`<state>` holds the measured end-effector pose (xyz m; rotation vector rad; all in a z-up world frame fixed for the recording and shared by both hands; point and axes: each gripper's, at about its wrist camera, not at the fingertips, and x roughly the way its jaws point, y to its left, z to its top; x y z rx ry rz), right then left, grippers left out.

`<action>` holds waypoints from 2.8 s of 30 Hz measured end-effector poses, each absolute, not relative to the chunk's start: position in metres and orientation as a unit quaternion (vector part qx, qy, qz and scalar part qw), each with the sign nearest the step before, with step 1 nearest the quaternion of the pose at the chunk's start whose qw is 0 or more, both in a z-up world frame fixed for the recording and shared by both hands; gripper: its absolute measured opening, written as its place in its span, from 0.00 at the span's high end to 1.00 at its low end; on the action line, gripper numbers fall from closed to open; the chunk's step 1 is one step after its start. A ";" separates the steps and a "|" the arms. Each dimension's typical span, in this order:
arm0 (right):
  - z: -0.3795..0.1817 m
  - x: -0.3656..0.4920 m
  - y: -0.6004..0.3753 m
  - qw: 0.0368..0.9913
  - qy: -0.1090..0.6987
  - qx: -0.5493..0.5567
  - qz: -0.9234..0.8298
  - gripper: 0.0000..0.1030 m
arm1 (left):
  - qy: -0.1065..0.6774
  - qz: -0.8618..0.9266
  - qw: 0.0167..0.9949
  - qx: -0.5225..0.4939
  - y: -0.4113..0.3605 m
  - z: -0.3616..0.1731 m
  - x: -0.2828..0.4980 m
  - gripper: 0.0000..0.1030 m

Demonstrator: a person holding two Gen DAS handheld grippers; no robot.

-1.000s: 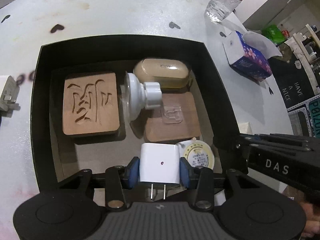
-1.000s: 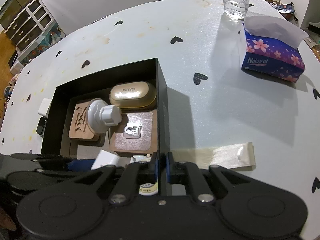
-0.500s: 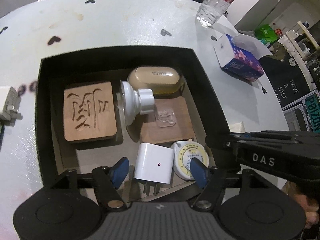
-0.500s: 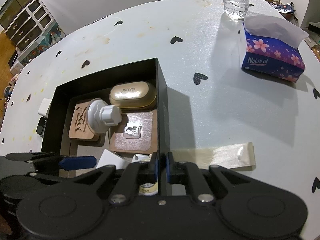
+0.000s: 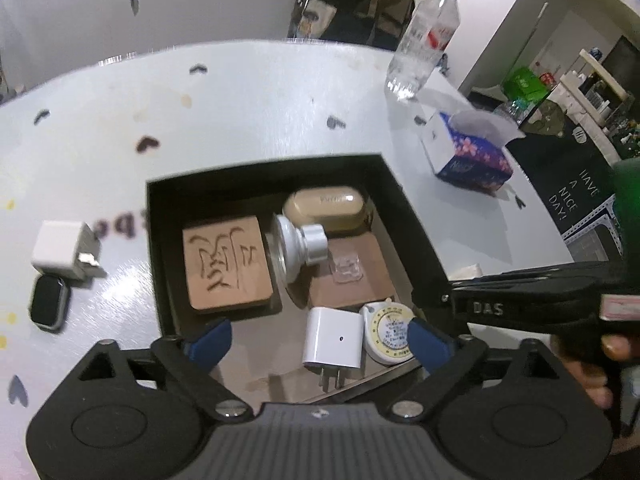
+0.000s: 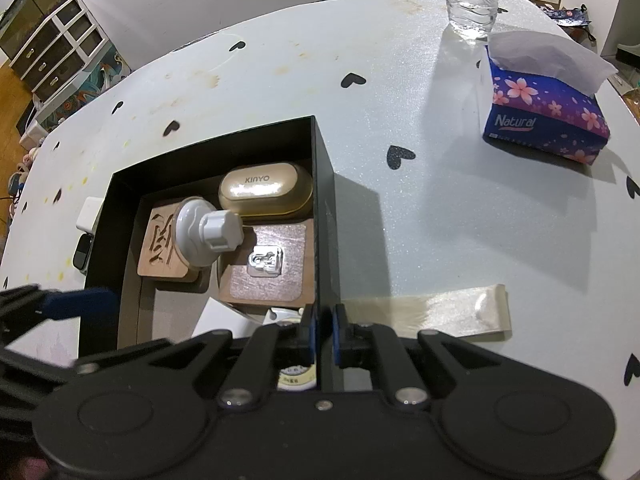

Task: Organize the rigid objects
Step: 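Carry the white charger plug into the black box and release it, then move the left gripper to the black smartwatch and grasp it, then carry the smartwatch into the black box and release it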

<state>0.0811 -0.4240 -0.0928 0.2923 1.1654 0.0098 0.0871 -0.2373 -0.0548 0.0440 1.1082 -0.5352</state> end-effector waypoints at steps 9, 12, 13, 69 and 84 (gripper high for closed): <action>-0.093 0.081 -0.424 0.825 0.548 0.137 0.005 0.92 | 0.473 -0.238 0.848 0.019 -0.216 -0.026 0.076 0.00; -0.093 0.081 -0.424 0.825 0.548 0.137 0.005 0.92 | 0.460 -0.227 0.858 0.009 -0.205 -0.019 0.075 0.00; -0.093 0.081 -0.424 0.825 0.548 0.137 0.005 0.92 | 0.456 -0.223 0.862 0.003 -0.201 -0.017 0.074 0.00; -0.096 0.082 -0.426 0.824 0.549 0.141 0.008 0.91 | 0.485 -0.066 0.870 0.059 -0.091 -0.116 0.153 0.60; -0.096 0.082 -0.425 0.824 0.548 0.141 0.009 0.91 | 0.420 -0.161 0.892 0.031 -0.139 -0.038 0.110 0.61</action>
